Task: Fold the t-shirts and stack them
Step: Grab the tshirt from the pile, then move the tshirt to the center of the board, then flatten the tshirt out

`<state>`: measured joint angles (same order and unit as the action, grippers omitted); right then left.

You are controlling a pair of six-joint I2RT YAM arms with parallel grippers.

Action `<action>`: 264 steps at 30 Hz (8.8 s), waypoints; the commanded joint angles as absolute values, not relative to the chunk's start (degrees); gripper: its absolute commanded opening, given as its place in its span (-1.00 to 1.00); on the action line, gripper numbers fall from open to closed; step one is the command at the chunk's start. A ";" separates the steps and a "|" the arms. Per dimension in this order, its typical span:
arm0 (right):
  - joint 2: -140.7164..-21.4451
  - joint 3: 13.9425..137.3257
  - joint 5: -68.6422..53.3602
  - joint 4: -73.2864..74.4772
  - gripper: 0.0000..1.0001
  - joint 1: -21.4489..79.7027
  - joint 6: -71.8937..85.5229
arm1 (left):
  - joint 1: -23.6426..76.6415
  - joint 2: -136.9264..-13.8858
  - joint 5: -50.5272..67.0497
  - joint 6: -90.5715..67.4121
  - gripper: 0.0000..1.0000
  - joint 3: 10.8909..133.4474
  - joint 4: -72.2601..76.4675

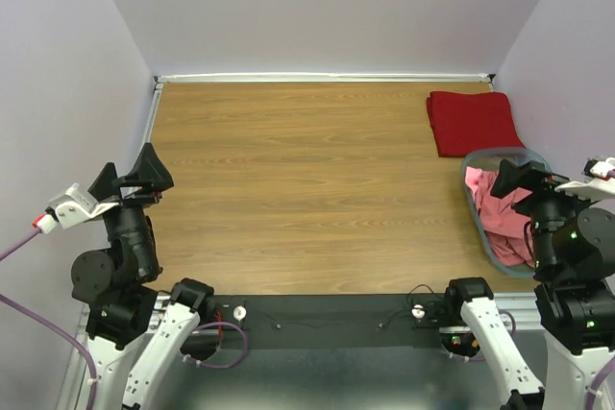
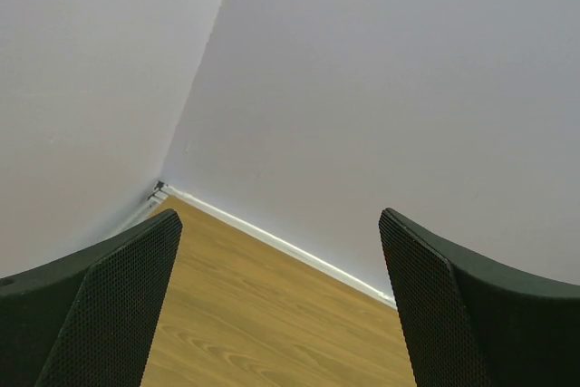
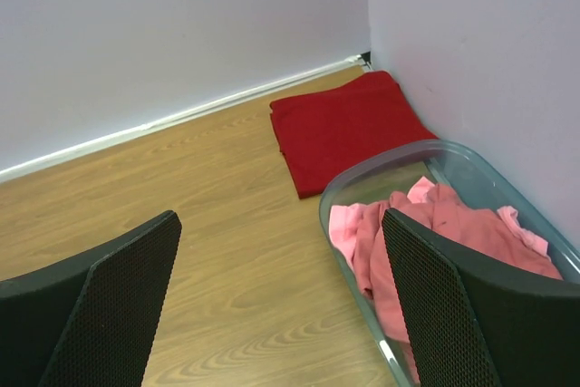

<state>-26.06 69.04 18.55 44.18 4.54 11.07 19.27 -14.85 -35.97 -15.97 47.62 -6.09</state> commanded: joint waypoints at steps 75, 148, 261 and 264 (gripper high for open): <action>-91.29 121.69 -21.18 31.64 -0.99 23.53 23.29 | 19.51 -24.08 -16.87 -27.95 0.97 47.20 -15.91; -102.13 75.75 -8.79 10.11 -0.99 39.11 34.54 | 11.95 -95.85 -10.98 -31.80 0.66 73.34 -11.78; -73.74 57.13 7.91 32.96 0.34 39.11 26.54 | 9.14 -90.62 -10.28 -49.48 0.05 48.43 -6.06; -74.09 57.13 7.91 32.87 0.34 39.11 26.54 | 9.14 -90.09 -11.07 -49.13 0.05 49.22 -7.29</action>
